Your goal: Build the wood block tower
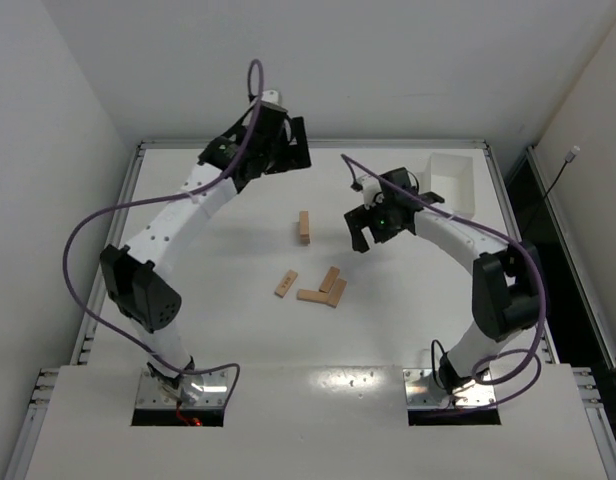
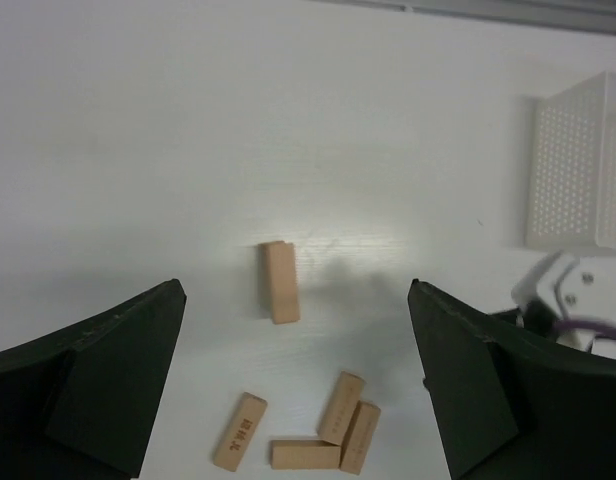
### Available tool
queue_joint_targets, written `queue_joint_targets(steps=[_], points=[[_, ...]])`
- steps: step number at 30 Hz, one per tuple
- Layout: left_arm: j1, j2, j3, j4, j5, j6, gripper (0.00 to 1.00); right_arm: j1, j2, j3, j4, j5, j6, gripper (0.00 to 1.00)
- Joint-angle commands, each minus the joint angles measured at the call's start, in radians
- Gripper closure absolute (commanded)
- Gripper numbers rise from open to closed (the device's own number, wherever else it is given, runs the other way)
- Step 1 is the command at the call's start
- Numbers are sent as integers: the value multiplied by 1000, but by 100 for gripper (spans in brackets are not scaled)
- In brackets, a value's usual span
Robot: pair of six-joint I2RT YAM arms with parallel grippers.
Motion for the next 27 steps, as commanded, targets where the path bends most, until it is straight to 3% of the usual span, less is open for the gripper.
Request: queue_joint_targets(steps=[1, 5, 7, 9, 12, 16, 22, 27], points=[[127, -58, -69, 0, -18, 57, 7, 73, -54, -5, 65, -189, -216, 11], [280, -78, -145, 0, 82, 118, 1, 155, -54, 50, 56, -321, -429, 16], [361, -79, -199, 10, 166, 141, 0, 215, -20, 114, -31, -451, -628, 17], [408, -88, -233, 24, 218, 152, 0, 228, 6, 140, -50, -505, -681, 17], [477, -88, -273, 38, 273, 152, 0, 301, 73, 211, -177, -516, -985, 21], [555, -77, -305, 47, 353, 152, 0, 379, 150, 284, -315, -527, -1182, 28], [621, -34, -314, 47, 436, 152, 0, 421, 271, 387, -372, -470, -1347, 37], [630, -14, -305, 47, 458, 152, 0, 430, 365, 496, -394, -470, -1367, 42]])
